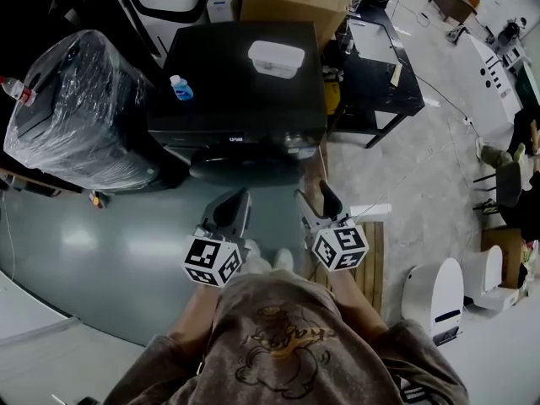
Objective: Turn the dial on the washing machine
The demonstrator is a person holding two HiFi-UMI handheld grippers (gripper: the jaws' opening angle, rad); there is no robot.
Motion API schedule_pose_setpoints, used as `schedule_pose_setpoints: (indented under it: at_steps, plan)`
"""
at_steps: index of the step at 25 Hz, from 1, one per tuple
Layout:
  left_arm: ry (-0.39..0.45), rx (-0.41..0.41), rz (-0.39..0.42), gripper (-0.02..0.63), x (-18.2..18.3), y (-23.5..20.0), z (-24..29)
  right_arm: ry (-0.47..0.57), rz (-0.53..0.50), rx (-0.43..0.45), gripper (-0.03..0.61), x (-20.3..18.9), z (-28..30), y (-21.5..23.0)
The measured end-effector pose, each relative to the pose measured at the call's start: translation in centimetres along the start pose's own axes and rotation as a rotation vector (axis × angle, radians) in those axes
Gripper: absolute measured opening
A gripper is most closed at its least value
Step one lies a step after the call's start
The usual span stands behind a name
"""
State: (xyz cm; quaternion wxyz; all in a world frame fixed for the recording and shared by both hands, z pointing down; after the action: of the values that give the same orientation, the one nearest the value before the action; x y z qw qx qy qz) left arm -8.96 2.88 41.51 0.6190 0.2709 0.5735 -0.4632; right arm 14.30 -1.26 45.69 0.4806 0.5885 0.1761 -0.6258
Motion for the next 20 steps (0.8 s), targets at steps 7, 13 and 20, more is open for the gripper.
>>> schedule_pose_setpoints:
  at_steps: [7,13,20]
  plan:
    - [-0.028,-0.021,-0.011,-0.008,-0.7,-2.1,1.2,-0.067,-0.026,-0.030,0.268,-1.7,5.8,1.0]
    - [-0.042,-0.027,-0.012,-0.008,-0.9,-4.0,2.0,-0.133,-0.048,-0.115,0.268,-3.2,10.9,4.0]
    - [-0.065,-0.018,-0.022,-0.008,-0.9,-6.1,2.8,-0.211,-0.045,-0.225,0.267,-5.6,16.0,7.2]
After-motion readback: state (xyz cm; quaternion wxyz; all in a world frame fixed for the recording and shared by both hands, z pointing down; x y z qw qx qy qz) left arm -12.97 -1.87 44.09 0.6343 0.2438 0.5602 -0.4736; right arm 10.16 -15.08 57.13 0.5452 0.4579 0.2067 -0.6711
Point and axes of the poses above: the fingertips, and each gripper's own axes: z forward along the fingers, y to its right, x out of its top, the point moved 9 cm from there along -z, backward along the fingers, and after that the axes turned 5 degrees about z, right-handed, at the moved point
